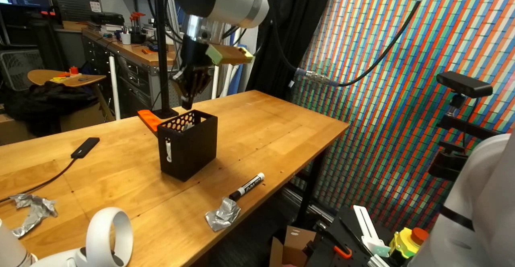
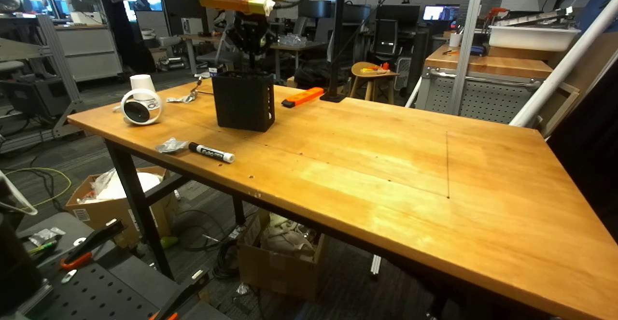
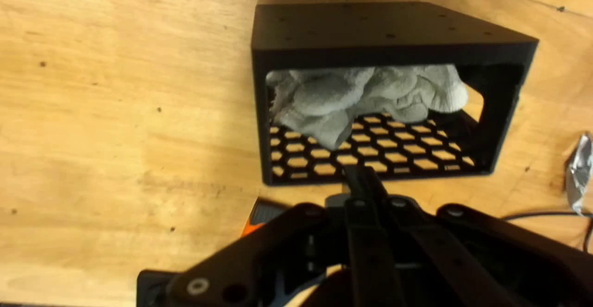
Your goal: Pick up the cloth and put it in the box
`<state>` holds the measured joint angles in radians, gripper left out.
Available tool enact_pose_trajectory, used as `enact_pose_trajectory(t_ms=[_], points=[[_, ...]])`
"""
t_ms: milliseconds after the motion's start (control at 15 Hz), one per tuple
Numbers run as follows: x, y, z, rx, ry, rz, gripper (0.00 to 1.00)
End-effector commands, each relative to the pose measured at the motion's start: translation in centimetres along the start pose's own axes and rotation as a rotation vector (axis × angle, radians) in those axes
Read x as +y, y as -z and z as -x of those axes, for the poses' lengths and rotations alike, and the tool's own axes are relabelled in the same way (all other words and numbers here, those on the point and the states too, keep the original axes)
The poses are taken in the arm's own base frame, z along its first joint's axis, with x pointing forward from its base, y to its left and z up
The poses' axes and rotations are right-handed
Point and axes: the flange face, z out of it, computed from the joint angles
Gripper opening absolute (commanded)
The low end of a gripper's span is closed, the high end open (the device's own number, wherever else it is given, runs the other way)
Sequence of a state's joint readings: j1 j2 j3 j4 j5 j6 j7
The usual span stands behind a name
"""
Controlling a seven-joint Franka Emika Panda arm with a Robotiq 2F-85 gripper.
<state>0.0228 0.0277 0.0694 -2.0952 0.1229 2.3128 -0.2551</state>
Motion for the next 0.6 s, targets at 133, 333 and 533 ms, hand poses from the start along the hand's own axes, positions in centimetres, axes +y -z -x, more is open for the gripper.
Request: enact_pose_trajectory(t_ms=[133, 333, 533], points=[[-0.2, 8.5, 0.3, 0.13, -0.033, 0.011, 0.0], [-0.1, 8.2, 0.2, 0.132, -0.033, 0.016, 0.04], [-0.4, 9.6, 0.5, 0.151, -0.05, 0.007, 0.21]])
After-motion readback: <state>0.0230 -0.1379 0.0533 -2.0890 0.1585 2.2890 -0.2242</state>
